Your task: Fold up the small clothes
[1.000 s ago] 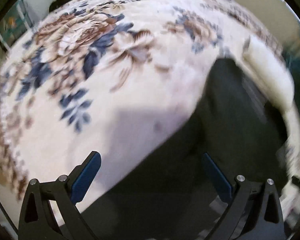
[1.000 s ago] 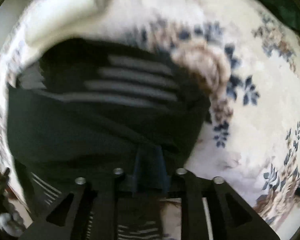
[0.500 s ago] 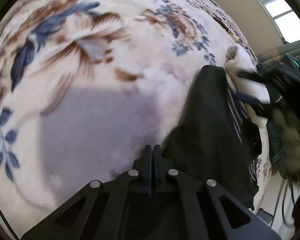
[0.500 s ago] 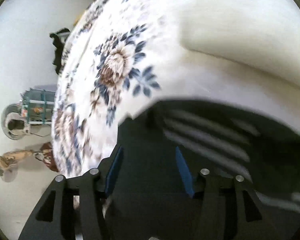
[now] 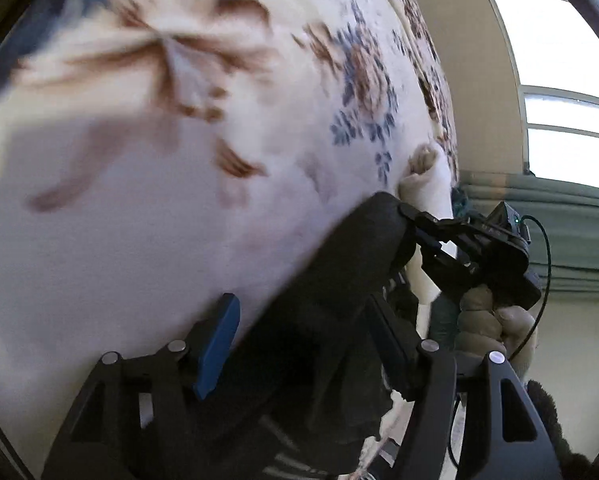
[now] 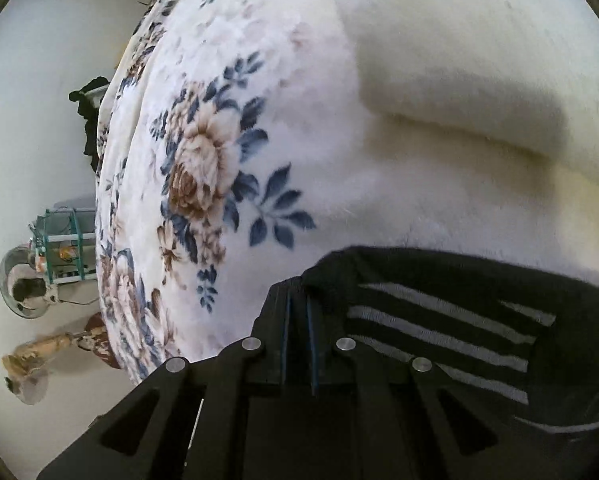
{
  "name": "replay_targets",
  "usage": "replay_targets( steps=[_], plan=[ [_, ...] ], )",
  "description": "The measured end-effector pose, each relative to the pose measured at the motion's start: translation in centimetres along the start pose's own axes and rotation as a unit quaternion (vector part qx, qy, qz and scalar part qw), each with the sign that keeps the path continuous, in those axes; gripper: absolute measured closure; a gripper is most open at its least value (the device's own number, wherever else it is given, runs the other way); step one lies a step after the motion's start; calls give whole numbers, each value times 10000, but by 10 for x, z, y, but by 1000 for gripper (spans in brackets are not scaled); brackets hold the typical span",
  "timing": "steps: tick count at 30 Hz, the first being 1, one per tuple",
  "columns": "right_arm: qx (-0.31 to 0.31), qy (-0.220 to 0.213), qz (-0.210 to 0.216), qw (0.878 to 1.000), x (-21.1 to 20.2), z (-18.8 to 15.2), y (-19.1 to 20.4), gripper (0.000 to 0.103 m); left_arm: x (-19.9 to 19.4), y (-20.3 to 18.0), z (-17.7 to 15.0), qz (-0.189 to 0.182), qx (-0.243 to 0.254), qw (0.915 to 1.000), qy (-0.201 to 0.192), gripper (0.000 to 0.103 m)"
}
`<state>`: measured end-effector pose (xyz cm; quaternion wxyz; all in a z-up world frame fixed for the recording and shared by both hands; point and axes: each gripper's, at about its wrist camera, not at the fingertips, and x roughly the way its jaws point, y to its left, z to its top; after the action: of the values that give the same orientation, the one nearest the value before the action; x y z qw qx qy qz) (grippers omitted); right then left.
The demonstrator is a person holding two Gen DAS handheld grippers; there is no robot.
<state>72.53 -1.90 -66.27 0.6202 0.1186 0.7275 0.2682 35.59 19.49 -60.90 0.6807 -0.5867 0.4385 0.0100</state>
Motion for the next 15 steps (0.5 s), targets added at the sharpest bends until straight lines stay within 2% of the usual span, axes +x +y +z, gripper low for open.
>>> replay_targets(
  steps=[1, 2, 4, 7, 10, 11, 12, 13, 14, 15],
  plan=[
    [56, 1, 37, 10000, -2, 0, -3, 96, 4, -4, 1, 36, 72, 10000, -43, 61],
    [84, 8, 53, 10000, -3, 0, -4, 96, 7, -7, 1, 71, 149, 9998, -73, 100],
    [118, -45, 35, 9999, -1, 1, -1, 96, 8, -13, -2, 329, 351, 9988, -119, 101],
    [92, -283, -307, 9991, -8, 5, -1, 96, 1, -11, -4, 513, 546, 9971, -142, 101],
    [78, 19, -327, 9994, 2, 12, -4, 95, -8, -12, 2, 831, 577, 9949, -29, 96],
    [34, 112, -354, 9993, 3, 13, -2, 92, -14, -13, 2, 992, 646, 9930, -12, 91],
    [5, 141, -279, 9995, -3, 11, 0, 89, -17, -20, 2, 1208, 818, 9893, 2, 91],
    [-7, 119, -176, 9998, -10, 8, 1, 81, -23, -30, 1, 1417, 1099, 9838, -47, 91],
    [7, 22, -68, 10000, -23, 3, 0, 66, -29, -42, -2, 1793, 1468, 9726, -180, 91],
    [73, -160, 6, 9998, -46, -8, -6, 58, -33, -49, -5, 2073, 1741, 9623, -264, 86]
  ],
)
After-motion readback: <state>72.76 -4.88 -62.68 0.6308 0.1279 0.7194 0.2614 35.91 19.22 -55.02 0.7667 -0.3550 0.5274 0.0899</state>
